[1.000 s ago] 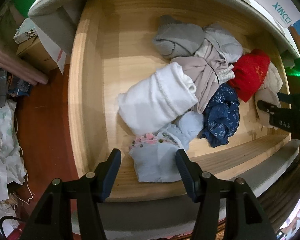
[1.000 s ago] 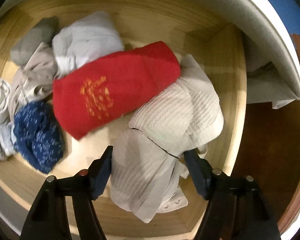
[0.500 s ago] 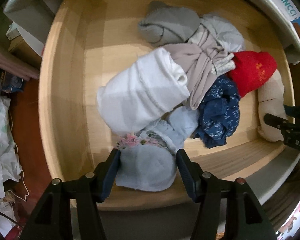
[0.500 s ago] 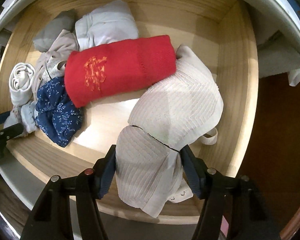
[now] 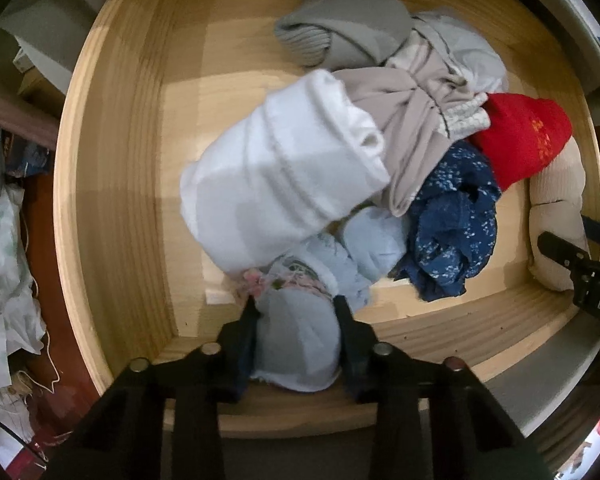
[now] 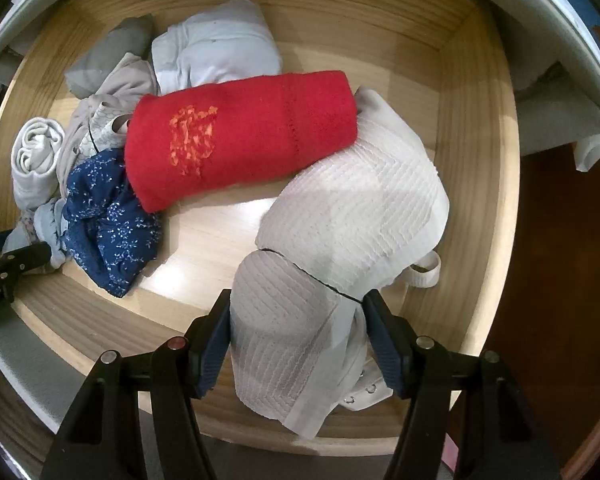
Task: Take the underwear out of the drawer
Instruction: 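Grasp the pale blue pink-trimmed underwear with the left gripper and lift while the right gripper holds the bra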
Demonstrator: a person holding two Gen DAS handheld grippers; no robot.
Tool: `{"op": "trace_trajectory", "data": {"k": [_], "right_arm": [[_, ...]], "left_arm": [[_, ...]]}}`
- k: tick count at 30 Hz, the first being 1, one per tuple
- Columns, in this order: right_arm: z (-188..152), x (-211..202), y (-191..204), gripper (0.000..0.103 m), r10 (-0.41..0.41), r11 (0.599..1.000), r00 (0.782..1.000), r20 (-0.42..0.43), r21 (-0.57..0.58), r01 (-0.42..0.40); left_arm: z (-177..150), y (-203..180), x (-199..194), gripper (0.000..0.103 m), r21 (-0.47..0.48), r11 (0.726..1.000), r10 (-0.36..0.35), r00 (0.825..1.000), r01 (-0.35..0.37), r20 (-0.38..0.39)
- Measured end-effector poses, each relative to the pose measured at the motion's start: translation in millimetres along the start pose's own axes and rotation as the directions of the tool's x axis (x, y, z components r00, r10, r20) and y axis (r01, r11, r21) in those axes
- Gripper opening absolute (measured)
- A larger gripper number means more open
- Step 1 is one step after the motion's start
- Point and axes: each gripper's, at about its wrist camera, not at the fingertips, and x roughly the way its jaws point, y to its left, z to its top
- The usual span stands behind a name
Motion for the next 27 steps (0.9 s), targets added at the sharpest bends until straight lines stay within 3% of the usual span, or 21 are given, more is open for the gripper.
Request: {"op": "trace_trajectory", "data": {"k": [6, 19, 27], "right_arm": [[-4, 7, -6, 0.061, 0.022, 0.999, 1.000, -0.004, 0.026, -0.022], [-11, 9, -12, 0.060, 0.018, 0.998, 1.000, 0.022, 0.052, -0.019], [-11, 6, -8, 0.060, 0.003, 0.999, 1.000, 0.030, 0.048, -0.005]], "left_arm": [[-4, -13, -7, 0.024, -0.007, 1.000, 0.015, 0.999, -0.015, 0.033], [-18, -14, -51, 0.023, 0.014, 1.000, 0.012, 0.993, -0.013, 0.116], [-29, -5, -90, 0.023, 0.022, 1.000, -0.002, 0.981, -0.003, 0.196]]}}
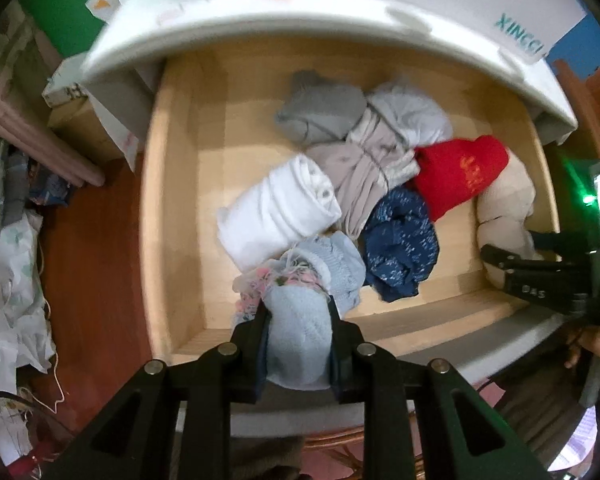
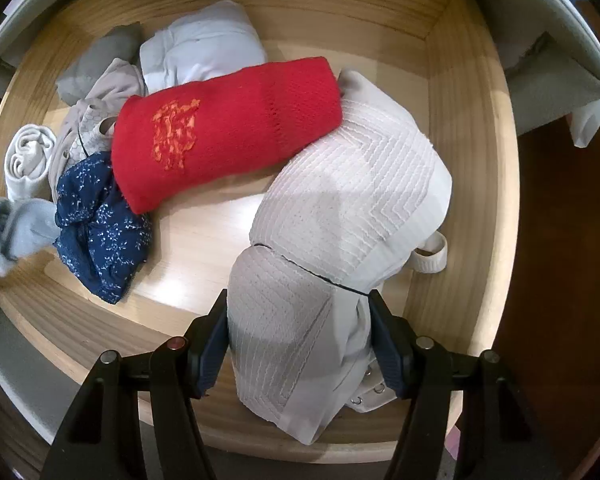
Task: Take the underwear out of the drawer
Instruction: 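Grasp the pale blue pink-trimmed underwear with the left gripper and lift while the right gripper holds the bra, then lower the pale blue underwear into the white box and open the left gripper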
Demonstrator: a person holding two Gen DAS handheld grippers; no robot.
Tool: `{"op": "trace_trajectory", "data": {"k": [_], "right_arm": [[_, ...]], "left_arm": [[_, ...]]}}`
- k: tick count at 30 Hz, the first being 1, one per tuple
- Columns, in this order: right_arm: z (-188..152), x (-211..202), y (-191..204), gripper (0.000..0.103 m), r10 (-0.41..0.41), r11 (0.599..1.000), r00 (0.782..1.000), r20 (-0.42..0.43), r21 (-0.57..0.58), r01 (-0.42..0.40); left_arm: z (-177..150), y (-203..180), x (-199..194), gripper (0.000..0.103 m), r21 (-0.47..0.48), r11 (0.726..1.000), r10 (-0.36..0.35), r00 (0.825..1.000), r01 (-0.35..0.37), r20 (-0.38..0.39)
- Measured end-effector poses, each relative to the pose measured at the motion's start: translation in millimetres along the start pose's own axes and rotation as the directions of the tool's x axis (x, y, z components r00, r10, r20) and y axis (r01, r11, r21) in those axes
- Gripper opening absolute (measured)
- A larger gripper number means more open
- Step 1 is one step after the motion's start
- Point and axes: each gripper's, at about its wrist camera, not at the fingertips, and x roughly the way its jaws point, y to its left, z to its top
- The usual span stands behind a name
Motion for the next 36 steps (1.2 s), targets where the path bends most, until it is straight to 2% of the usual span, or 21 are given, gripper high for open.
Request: {"op": "trace_trajectory", "data": {"k": [5, 13, 16, 19, 20, 24, 25, 29, 33, 36], "right_arm": [[1, 1, 3, 0.060, -0.016, 1.000, 1.000, -0.002, -0.006, 0.016], [2, 1, 7, 0.060, -0.022, 1.000, 1.000, 0.001, -0.004, 0.022], [2, 1, 9, 0.060, -0.026, 1.000, 0.999, -0.025, -0.018, 0.025], [3, 2, 10, 0.060, -0.025, 1.000, 0.999, -0.025, -0.018, 0.025], [3, 2, 9, 0.060, -0.026, 1.000, 0.999, -0.024, -0.019, 0.025], [3, 2, 10, 0.060, -0.031, 0.999, 0.999, -0.023, -0.019, 0.030], [4, 2, 11, 0.060, -0.032, 0.999, 0.999, -0.021, -0.018, 0.031], [4, 1, 10, 0.060, -0.028, 1.000, 0.999, -0.020, -0.015, 0.028], [5, 1, 8, 0.060, -0.023, 1.000, 1.000, -0.020, -0.013, 0.023], [6, 1, 6, 0.060, -0.022, 1.000, 1.000, -0.020, -0.011, 0.022]], "left_arm": [[-2, 11, -48, 0.023, 0.024, 1.000, -0.001, 0.995, -0.002, 0.101], [10, 13, -130, 0.023, 0.050, 0.998, -0.034, 0.963, 0.022, 0.268], [17, 16, -165, 0.023, 0.053, 0.998, -0.047, 0.938, 0.031, 0.343], [30, 13, -201, 0.023, 0.065, 0.997, -0.057, 0.906, 0.033, 0.420], [37, 12, -214, 0.023, 0.074, 0.997, -0.053, 0.891, 0.022, 0.450], [67, 5, -241, 0.023, 0.086, 0.996, -0.036, 0.861, -0.009, 0.507], [78, 2, -246, 0.023, 0.087, 0.996, -0.024, 0.847, -0.027, 0.530], [122, -9, -243, 0.023, 0.097, 0.994, -0.006, 0.846, -0.054, 0.533], [163, -10, -216, 0.023, 0.070, 0.996, 0.008, 0.868, -0.048, 0.496], [185, -11, -185, 0.023, 0.042, 0.998, 0.027, 0.894, -0.051, 0.448]]}}
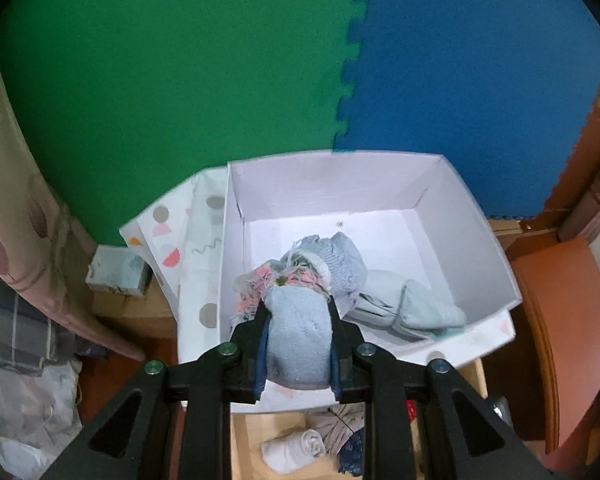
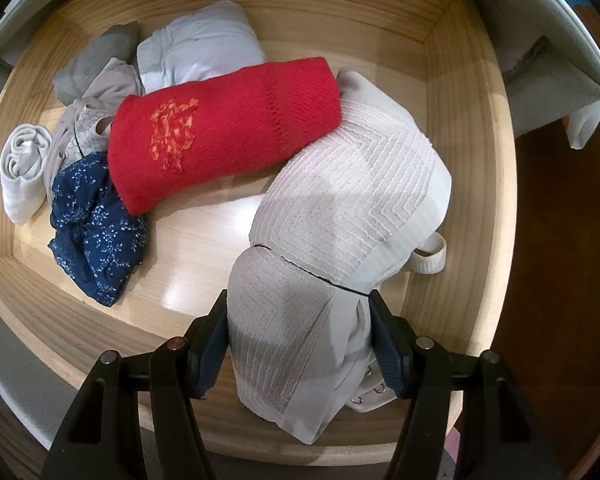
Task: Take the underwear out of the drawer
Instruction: 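Lower the pale blue underwear into the white box and open the left gripper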
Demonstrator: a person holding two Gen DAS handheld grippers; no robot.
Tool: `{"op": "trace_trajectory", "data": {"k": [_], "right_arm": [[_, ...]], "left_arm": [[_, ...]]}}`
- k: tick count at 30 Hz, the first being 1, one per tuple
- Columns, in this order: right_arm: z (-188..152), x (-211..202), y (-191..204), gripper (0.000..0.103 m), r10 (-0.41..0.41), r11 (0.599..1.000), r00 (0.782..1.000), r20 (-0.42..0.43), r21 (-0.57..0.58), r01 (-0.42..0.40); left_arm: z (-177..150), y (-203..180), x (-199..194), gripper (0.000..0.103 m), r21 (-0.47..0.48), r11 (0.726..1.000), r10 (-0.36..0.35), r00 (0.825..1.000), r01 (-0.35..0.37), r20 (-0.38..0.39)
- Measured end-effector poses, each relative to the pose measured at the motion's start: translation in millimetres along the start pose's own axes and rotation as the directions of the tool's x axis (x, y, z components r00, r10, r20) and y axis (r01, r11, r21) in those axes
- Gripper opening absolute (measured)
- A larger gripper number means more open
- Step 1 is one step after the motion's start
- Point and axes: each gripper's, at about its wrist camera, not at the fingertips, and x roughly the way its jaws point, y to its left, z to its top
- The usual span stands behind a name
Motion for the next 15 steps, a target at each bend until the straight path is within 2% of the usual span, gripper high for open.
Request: {"op": "trace_trajectory", "data": {"k": [9, 13, 15], "right_arm": [[2, 2, -3, 0.060, 0.001, 1.000, 1.000, -0.001, -0.002, -0.001], [3, 2, -3, 0.061, 0.002, 1.000, 1.000, -0.001, -0.002, -0.002], [2, 2, -2, 0.061, 0.001, 1.000, 1.000, -0.002, 0.000, -0.001]], "left_arm": [[-13, -8, 62, 0.023, 0.006, 0.999, 0.038, 0.993, -0.038, -0.114], [-16, -6, 72, 0.025, 0.003, 0.999, 0.046, 0.991, -0.046, -0.122], [-16, -5, 72, 0.029, 0.000, 0.999, 0.040, 0.991, -0.041, -0.124]]}}
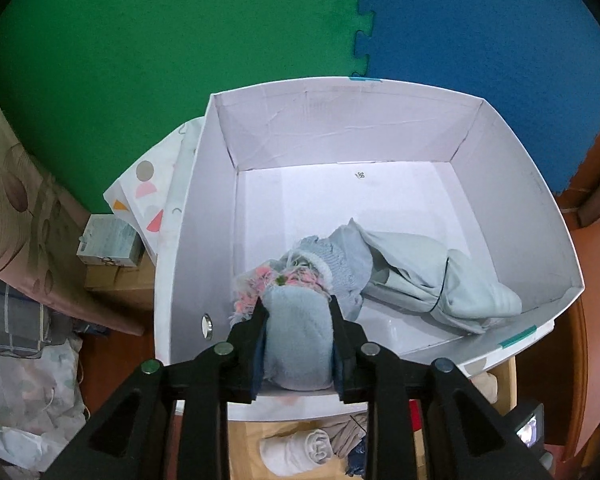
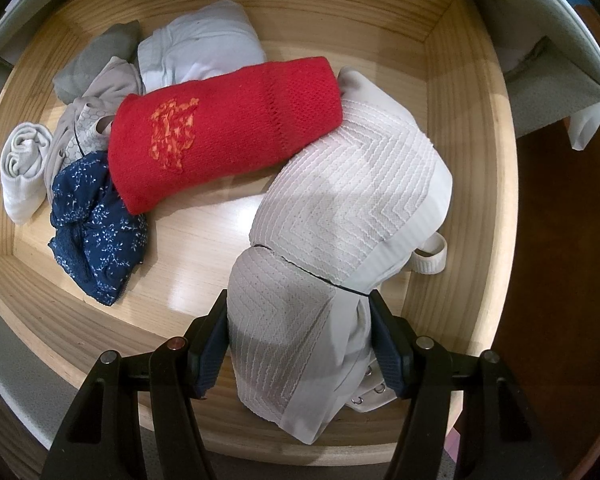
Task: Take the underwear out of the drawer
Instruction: 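Lower the pale blue underwear into the white box and open the left gripper, then lift the beige bra with the right gripper while the left gripper returns over the drawer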
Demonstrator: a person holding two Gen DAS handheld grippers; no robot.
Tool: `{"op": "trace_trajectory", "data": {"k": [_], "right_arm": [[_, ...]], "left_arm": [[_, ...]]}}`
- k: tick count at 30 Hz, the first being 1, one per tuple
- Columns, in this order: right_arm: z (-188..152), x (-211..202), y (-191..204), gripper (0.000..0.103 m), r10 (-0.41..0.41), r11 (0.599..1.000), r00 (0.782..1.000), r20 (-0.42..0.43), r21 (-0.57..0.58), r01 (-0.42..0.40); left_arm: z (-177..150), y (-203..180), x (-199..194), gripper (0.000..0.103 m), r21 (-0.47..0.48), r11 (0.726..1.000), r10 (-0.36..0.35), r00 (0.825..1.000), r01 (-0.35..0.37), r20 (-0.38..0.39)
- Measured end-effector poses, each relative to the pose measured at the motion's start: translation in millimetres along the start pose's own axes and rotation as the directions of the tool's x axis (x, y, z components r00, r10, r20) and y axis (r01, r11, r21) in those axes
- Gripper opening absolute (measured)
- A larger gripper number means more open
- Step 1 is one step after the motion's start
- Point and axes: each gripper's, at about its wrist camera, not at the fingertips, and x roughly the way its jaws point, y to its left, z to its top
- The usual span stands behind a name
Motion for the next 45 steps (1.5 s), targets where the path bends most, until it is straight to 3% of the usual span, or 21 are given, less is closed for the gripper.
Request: {"op": "trace_trajectory", "data": {"k": [5, 19, 28, 31, 38, 45], "right_arm": [[-1, 1, 0, 0.061, -0.001, 1.000, 1.000, 0.000, -0.001, 0.001], [0, 2, 4, 0.061, -0.015, 1.000, 1.000, -0.004, -0.009, 0.015], [-1, 3, 11, 0.060, -0.033, 0.999, 0.999, 0.000, -0.012, 0.033], [-1, 3, 14, 0.060, -0.040, 0.999, 0.999, -0.001, -0.013, 0.040], [-3, 1, 14, 0.059, -0.041, 0.999, 0.999, 0.013, 0.000, 0.041], [-4, -8, 9, 0.056, -0.021, 1.000, 1.000, 0.012, 0.017, 0.021]], "left_arm": [[-2, 3, -5, 0.036, -0.006, 1.000, -0.006, 1.000, 0.006, 0.000], [-24, 17, -72, 0.037, 0.052, 0.995, -0.090, 0.995, 0.088, 0.048], [-58, 35, -103, 0.038, 0.095, 0.993, -0.071, 0.996, 0.066, 0.050], [-79, 41, -108, 0.045, 0.124, 0.992, -0.035, 0.998, 0.028, 0.048], [-125, 60, -96, 0.045, 0.055, 0.998, -0.010, 0.999, 0.008, 0.043], [-178, 57, -44, 0.045, 0.012, 0.999, 0.053, 0.998, -0.053, -0.017]]}}
